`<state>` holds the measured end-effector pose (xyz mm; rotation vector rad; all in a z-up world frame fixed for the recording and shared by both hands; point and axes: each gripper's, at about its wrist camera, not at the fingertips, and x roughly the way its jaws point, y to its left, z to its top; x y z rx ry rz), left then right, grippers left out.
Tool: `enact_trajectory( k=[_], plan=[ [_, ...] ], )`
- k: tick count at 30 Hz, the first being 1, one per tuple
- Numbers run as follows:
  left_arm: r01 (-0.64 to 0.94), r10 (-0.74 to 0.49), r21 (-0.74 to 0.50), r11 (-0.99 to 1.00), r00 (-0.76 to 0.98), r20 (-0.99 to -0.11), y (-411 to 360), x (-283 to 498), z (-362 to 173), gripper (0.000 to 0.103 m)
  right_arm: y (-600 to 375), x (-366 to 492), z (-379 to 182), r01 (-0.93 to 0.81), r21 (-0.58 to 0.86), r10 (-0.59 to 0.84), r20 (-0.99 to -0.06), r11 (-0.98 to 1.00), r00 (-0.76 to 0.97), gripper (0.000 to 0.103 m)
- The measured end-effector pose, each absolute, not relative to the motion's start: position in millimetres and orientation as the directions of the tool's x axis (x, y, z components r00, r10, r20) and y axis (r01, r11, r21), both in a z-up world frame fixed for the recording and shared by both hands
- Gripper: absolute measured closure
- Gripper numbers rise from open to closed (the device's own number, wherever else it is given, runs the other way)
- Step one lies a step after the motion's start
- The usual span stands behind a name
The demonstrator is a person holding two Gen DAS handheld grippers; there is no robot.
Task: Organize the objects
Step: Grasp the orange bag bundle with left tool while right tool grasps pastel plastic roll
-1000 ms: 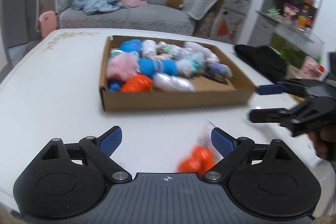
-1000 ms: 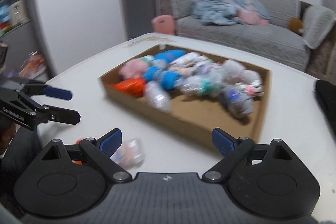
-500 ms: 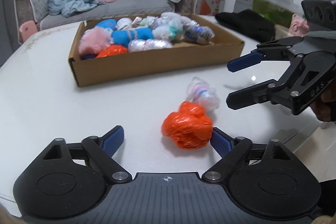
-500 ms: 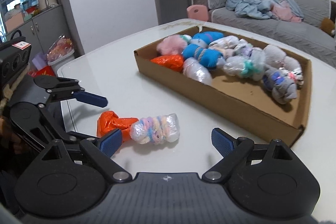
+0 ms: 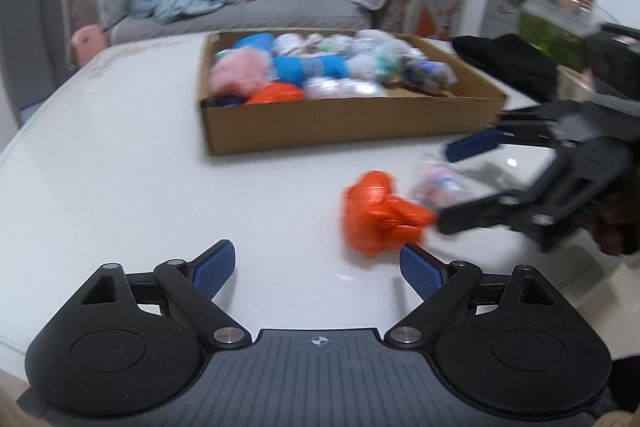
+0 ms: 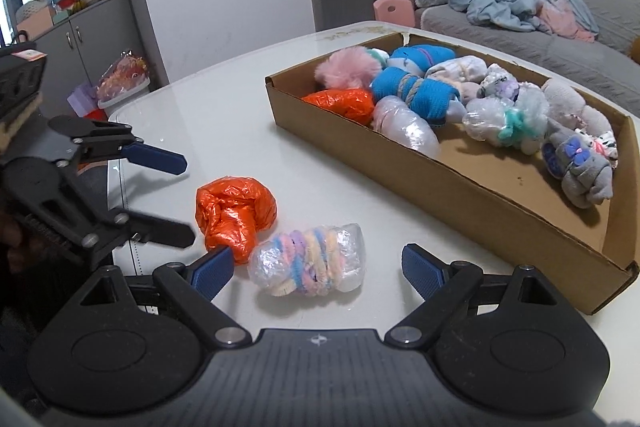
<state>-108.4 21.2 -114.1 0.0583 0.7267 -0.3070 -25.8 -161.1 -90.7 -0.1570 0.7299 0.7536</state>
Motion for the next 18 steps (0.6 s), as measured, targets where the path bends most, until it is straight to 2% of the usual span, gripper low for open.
enact_trajectory(
  k=[7,14,18],
  plan=[
    [0.397,-0.32,-0.021,0.917,0.704,-0.634,-7,-105,-115,0.01,-157,-26,-94,-0.682,0.116,0.572,-0.655,0.722,0.494,0.025],
    [0.368,-0.297,-0.024,0.929,0.707,-0.641,-12,-94,-125,0.011,-157,-27,-92,-0.694,0.109,0.579,-0.651,0.711,0.491,0.045],
    [0.362,-0.296,-0.028,0.932,0.714,-0.634,-14,-96,-125,0.011,-161,-27,-92,-0.694,0.113,0.583,-0.646,0.712,0.493,0.05]
  ],
)
